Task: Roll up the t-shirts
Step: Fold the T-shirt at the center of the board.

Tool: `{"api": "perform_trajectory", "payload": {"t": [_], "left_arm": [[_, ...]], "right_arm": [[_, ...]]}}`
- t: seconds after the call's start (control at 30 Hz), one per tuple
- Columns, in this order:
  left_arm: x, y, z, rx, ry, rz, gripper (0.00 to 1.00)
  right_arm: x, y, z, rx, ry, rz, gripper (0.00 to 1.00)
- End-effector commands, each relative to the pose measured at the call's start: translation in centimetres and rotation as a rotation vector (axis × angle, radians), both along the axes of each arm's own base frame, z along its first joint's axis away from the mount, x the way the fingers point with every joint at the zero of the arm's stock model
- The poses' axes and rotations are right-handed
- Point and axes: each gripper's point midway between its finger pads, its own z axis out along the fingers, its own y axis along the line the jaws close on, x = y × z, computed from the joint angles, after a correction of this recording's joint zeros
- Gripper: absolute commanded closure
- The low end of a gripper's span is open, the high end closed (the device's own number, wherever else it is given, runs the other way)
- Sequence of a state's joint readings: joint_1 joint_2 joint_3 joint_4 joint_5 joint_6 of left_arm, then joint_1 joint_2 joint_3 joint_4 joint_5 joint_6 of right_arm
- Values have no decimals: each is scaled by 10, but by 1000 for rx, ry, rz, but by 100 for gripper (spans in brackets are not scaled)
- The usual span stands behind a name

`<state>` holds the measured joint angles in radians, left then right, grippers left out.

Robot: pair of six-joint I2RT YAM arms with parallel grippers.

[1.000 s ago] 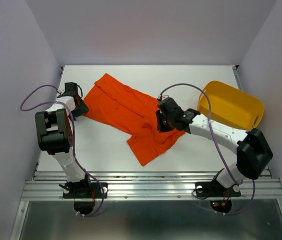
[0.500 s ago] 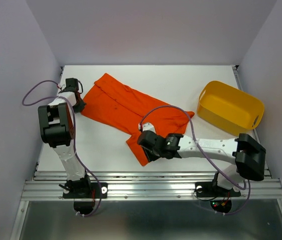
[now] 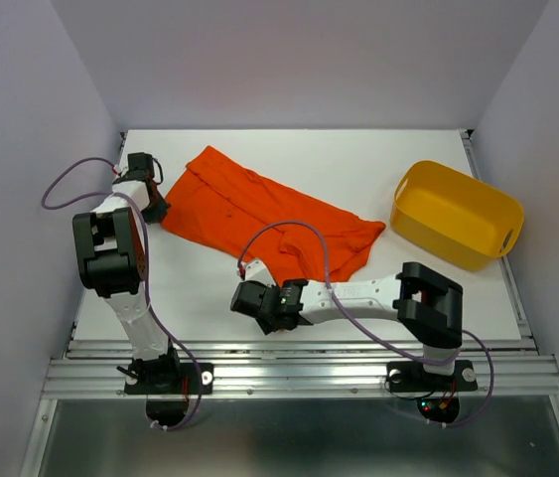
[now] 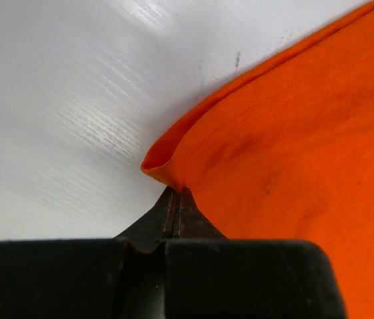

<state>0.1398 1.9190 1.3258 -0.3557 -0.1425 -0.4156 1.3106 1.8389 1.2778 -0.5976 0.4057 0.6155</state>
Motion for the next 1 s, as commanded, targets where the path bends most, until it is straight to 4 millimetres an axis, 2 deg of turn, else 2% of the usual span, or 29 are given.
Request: {"api": "perform_trajectory", "payload": {"t": [0.0,0.13,0.3,0.47,0.5,0.53,0.6,0.63,0.67,0.7,0.8,0.97], "left_arm": [[11,0,34,2,-72,-23,100],[11,-2,32,-8,-72,-29,100],[13,-3,33,-10,-73,-35,100],[16,-4,37,-15,-85,-38,100],[16,-4,37,-17,-85,-37,100],[16,-4,38,-17,-87,-36,100],[16,-4,42,-17,-95,-35,100],[16,-5,46,-17,-105,-32,100],[16,-5,48,-17,-110,-31,100],[16,-5,51,-18,-117,-31,100],[20,-7,61,-24,-143,-32,100],[26,-10,80,-32,-187,-35,100]], "right_arm": [[11,-5,-8,-62,-61,-48,55],[9,-14,-20,-93,-54,-71,55],[8,-17,-25,-98,-47,-98,59],[4,-19,-32,-98,-23,-114,79],[3,-21,-33,-96,-20,-115,89],[3,-21,-31,-90,-23,-122,94],[7,-20,-17,-53,-49,-128,99],[11,-19,-2,-21,-76,-124,99],[11,-19,-3,-23,-79,-118,99],[16,-18,14,10,-112,-119,99],[22,-16,42,47,-165,-78,99],[25,-13,74,104,-204,-57,99]]}}
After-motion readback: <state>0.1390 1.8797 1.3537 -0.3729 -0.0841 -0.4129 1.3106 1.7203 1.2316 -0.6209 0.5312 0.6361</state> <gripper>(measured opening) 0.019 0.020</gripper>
